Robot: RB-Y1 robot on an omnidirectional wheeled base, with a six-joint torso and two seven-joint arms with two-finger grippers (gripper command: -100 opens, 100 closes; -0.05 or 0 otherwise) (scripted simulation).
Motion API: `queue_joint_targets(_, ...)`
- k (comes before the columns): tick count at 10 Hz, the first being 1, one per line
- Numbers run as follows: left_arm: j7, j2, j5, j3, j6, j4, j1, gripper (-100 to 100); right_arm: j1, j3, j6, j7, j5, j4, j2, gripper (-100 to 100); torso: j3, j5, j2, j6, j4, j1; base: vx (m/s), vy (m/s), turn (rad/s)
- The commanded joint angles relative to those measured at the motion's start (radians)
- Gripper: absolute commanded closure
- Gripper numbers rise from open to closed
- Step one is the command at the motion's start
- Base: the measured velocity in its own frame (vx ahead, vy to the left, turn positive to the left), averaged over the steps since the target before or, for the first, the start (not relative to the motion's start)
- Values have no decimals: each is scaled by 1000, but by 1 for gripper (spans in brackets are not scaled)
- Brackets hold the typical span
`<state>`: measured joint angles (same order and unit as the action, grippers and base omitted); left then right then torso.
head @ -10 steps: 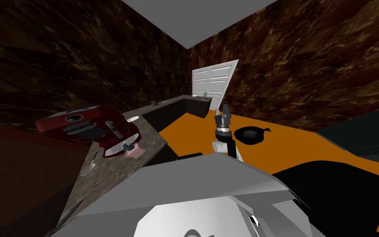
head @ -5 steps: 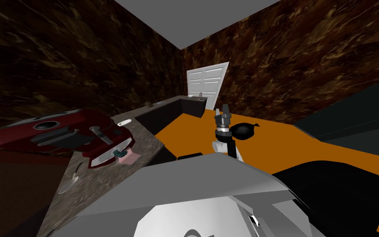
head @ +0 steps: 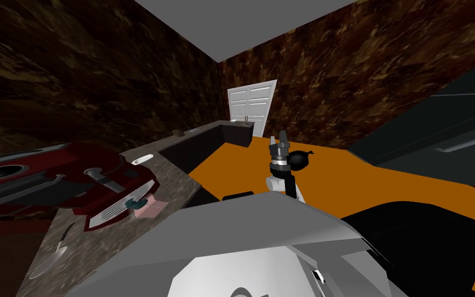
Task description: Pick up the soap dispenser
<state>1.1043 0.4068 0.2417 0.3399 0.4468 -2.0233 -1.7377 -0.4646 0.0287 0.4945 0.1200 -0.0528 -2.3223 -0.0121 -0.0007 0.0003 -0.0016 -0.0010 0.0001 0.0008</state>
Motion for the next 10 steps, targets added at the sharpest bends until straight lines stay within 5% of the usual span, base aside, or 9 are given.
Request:
queue_joint_targets(1, 50, 27, 9, 18, -10, 17, -46, -100, 0, 0, 0, 0, 0, 0, 0, 0, 0, 0, 0, 0, 0, 0, 13, -23, -297)
queue_joint_targets(8, 205, 106, 23, 63, -28, 73, -159, -100, 0, 0, 0, 0, 0, 0, 0, 0, -1, 0, -2, 1, 0, 0, 23, -20, -201)
queue_joint_targets(10, 272, 162, 27, 89, -41, 106, -218, -100, 0, 0, 0, 0, 0, 0, 0, 0, -1, 0, -2, 1, 0, 0, 40, -27, -330)
